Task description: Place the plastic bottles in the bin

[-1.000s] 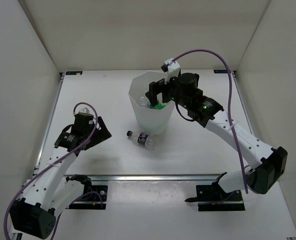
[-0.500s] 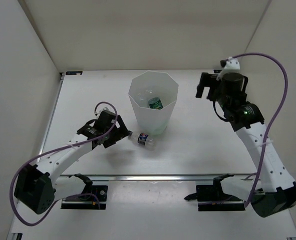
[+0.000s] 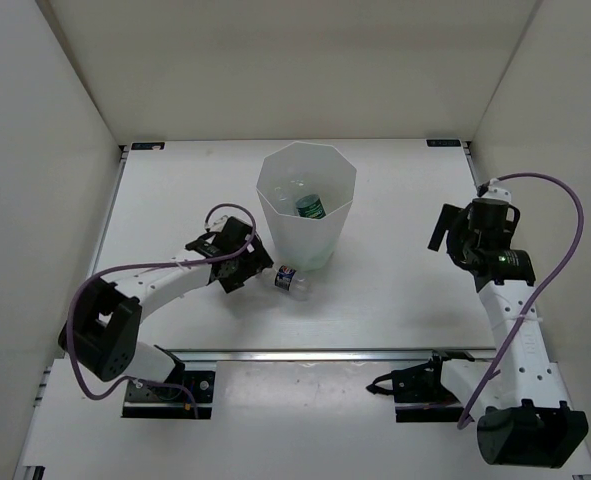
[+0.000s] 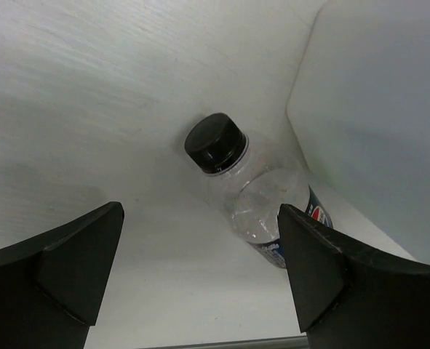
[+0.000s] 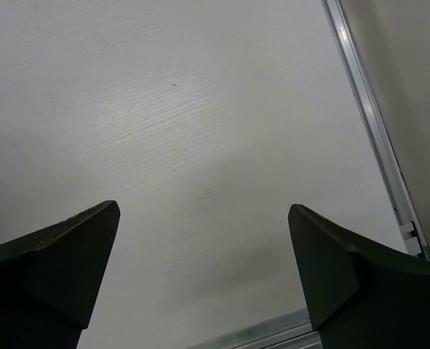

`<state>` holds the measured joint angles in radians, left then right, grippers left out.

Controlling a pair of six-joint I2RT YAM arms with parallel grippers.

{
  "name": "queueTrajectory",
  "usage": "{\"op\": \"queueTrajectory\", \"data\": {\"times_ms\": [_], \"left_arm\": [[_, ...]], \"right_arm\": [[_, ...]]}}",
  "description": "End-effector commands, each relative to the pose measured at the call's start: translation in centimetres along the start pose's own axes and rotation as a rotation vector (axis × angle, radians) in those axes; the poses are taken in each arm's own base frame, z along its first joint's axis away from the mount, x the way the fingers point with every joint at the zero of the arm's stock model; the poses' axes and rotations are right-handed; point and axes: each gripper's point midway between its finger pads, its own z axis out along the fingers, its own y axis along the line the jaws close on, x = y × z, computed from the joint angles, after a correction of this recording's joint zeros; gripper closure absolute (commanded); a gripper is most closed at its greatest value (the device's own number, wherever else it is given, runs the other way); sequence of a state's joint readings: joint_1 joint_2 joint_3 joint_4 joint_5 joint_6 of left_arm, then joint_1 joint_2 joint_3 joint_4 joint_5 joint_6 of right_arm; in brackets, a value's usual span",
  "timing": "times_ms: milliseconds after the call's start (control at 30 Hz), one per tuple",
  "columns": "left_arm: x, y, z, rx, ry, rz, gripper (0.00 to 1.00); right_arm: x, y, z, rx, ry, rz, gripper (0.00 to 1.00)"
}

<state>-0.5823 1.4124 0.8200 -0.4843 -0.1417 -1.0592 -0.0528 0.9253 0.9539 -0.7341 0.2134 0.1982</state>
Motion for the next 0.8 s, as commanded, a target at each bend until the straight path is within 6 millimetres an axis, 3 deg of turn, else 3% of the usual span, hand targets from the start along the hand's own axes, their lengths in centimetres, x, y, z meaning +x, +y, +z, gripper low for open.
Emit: {"op": "queueTrajectory", "data": {"times_ms": [0,300,500,767], "left_arm": [[-2.5,-1.7,-0.3,0.052,-0.083,-0.075,0.02],[-1.5,-2.9,1.1,0.064,-0.059,-0.075,0.01],[-0.1,-2.0,2.2,0.059,-0.015,-0.086,0.02],[0.8,-2.4,2.5,0.069,-0.002,-0.073,0.23]], "right_arm": [[-0.4,0.0,-0.5,0.001,-0.037,-0.01,0.01],[1.3,-0.2,0.1,-0.011,0.003,0.023,0.0],[1.4,-0.9,-0.1,0.015,-0.012,0.046,0.01],[2.2,-1.8,-0.2,0.04,-0.006,0.057,0.01]]}}
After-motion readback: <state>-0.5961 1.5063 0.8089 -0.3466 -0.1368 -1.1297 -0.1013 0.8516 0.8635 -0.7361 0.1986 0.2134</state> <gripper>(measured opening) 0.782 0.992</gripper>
